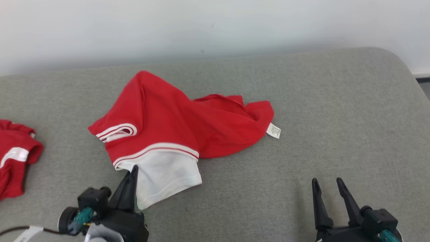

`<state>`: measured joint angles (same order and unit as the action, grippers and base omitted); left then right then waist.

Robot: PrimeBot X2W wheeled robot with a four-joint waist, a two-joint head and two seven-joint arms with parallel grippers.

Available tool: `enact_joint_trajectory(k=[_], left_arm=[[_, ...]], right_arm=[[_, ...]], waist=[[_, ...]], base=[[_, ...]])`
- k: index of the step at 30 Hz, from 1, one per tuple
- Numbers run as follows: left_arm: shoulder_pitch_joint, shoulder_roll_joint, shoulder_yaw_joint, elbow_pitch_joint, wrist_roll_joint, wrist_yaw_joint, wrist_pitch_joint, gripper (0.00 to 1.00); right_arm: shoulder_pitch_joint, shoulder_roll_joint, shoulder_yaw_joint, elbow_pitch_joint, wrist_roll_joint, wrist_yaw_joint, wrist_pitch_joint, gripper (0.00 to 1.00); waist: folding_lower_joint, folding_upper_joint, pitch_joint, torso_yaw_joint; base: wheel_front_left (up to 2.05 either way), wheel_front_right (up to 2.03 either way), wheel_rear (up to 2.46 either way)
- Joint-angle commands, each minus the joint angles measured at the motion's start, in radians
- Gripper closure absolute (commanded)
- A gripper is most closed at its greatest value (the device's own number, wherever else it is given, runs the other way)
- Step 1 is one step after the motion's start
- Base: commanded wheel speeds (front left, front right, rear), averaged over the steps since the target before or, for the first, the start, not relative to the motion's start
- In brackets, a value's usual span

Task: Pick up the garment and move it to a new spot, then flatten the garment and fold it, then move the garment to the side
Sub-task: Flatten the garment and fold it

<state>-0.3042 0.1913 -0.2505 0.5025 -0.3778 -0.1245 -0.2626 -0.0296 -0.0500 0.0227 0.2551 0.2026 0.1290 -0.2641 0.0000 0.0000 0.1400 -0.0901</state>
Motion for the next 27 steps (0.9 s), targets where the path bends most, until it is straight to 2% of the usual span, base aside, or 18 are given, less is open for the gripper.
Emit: enact_joint_trajectory(k=[1,5,10,17,23,27], left_arm=[[0.039,0.003,0.000,-0.030,-0.003,-0.004,-0.003,1.00],[0.093,0.008,0.002,-0.107,-0.016,0.011,0.013,1.00],[0.197,0.032,0.008,-0.253,-0.029,0.047,0.085,1.00],[0.351,0.043,0.035,-0.403,-0.072,0.111,0.165,1.00],[0.404,0.024,0.033,-0.359,-0.092,0.121,0.168,1.00],[0.384,0.019,0.032,-0.287,-0.077,0.124,0.111,1.00]], right_arm=[[0.021,-0.001,0.000,0.004,0.012,0.004,-0.001,0.00],[0.034,-0.001,0.005,0.004,0.015,0.004,-0.001,0.00],[0.055,-0.001,0.008,0.004,0.019,0.004,-0.001,0.00],[0.049,-0.001,0.016,0.005,0.019,0.004,-0.001,0.00],[0.055,-0.001,0.012,0.011,0.005,0.004,-0.001,0.00],[0.060,-0.001,0.006,0.014,0.003,0.004,-0.001,0.00]], waist=[[0.0000,0.0000,-0.046,0.047],[0.0000,0.0000,-0.065,0.075],[0.0000,0.0000,-0.079,0.114],[0.0000,0.0000,-0.081,0.118],[0.0000,0.0000,-0.084,0.104],[0.0000,0.0000,-0.090,0.096]], base=[[0.00,0.00,0.00],[0.00,0.00,0.00],[0.00,0.00,0.00],[0.00,0.00,0.00],[0.00,0.00,0.00],[0.00,0.00,0.00]])
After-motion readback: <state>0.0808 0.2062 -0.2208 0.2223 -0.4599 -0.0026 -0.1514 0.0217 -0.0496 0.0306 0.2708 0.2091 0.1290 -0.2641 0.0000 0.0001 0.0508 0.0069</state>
